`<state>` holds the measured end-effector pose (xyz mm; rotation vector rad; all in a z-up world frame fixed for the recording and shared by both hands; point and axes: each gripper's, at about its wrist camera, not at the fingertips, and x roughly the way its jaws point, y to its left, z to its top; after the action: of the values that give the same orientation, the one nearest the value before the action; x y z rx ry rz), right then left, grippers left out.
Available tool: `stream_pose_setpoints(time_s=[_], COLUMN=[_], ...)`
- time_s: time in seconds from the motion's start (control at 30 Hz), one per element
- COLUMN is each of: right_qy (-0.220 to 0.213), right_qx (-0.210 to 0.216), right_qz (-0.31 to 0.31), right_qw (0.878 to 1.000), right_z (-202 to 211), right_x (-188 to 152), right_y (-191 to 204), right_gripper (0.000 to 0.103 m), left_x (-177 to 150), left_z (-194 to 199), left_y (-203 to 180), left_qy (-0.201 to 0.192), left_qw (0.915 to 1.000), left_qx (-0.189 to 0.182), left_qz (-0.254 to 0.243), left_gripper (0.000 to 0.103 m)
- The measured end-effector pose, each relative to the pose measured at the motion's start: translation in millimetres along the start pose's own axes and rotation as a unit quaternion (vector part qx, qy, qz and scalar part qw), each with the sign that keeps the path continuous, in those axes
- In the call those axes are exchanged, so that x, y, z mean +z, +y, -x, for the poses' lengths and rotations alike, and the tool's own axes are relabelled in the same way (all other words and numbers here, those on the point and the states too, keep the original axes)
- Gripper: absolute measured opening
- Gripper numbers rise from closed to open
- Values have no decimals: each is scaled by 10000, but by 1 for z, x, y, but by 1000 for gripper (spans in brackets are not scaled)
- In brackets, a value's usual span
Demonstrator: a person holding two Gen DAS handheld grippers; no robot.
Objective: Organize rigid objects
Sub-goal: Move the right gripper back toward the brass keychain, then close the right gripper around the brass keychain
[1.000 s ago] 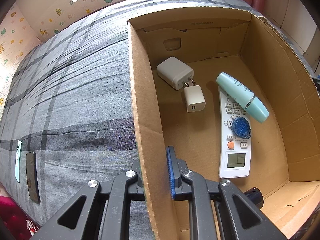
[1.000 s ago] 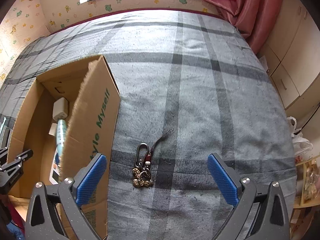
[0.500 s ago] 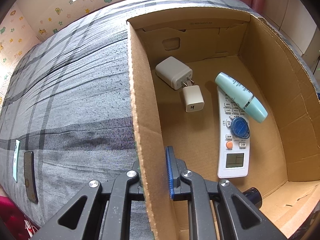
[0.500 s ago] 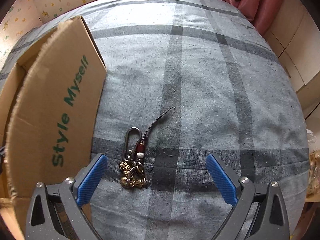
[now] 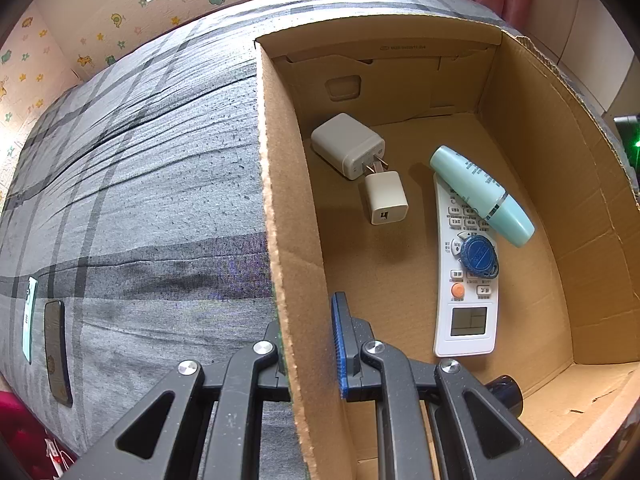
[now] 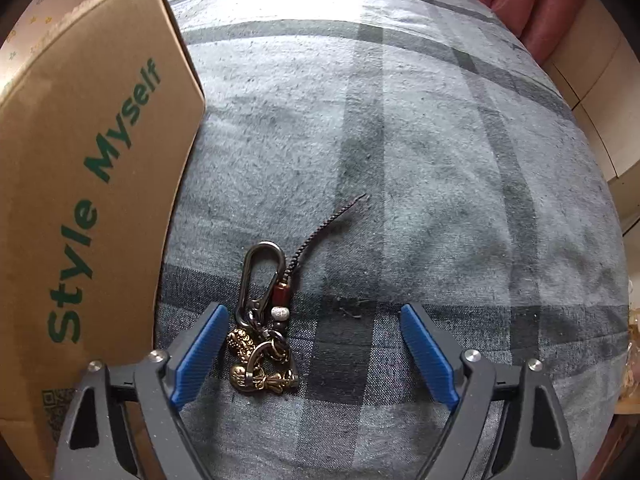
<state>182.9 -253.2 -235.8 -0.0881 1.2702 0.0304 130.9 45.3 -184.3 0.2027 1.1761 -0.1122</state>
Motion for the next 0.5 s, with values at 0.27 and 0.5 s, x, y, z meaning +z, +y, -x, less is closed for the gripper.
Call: stream_pose_setpoints(time_s=[0.27,0.5], right_qy=[-38,-92], right_qx=[50,68], right_qz=[141,110], right_qw=[9999,9999], right_z=[5,18], right_x=[-7,-8], right_y=[17,18], right_gripper=[24,15], left_x=[0,0], left_z=[-1,1], left_y=[0,-5], left_qy=[13,15], left_qw=[10000,9999], left_qx=[1,84], left_qz=[17,-60], left_gripper=[14,14])
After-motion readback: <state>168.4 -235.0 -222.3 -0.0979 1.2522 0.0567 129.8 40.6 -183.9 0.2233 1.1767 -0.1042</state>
